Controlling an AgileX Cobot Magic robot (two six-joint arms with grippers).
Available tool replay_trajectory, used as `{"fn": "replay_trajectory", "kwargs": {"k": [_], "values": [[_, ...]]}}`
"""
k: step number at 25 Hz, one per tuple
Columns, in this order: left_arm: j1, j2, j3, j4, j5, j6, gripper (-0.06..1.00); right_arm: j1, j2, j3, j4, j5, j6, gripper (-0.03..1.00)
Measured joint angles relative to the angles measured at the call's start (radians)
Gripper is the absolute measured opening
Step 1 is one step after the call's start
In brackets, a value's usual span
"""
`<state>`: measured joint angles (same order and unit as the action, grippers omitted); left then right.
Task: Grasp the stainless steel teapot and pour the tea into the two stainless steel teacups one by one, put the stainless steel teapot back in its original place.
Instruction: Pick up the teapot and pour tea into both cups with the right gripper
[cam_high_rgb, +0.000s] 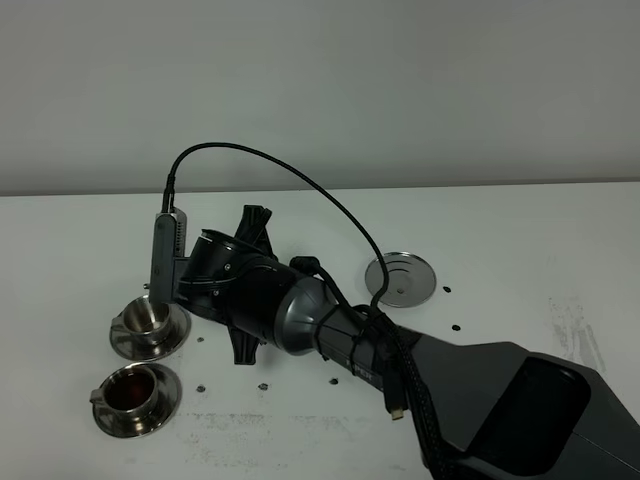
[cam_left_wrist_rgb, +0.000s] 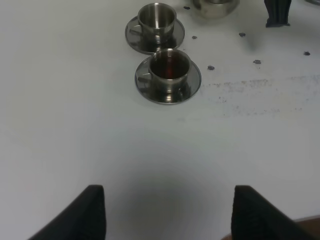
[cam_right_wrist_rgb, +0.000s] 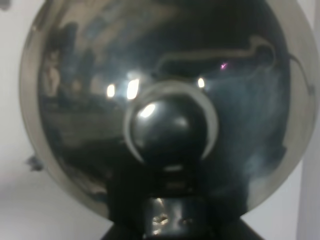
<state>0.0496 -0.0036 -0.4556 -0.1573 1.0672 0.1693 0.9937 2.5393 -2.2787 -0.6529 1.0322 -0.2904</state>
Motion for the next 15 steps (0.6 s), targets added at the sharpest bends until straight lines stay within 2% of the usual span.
{"fn": "replay_trajectory", "kwargs": {"k": [7,15], "values": [[0.0,0.0,0.0,0.0,0.0,0.0,0.54,0.019,0.0,0.0,0.001,0.008,0.0,0.17],[0.0,0.0,0.0,-0.001,0.0,0.0,0.54,0.045,0.0,0.0,-0.043,0.011,0.0,0.17]]}}
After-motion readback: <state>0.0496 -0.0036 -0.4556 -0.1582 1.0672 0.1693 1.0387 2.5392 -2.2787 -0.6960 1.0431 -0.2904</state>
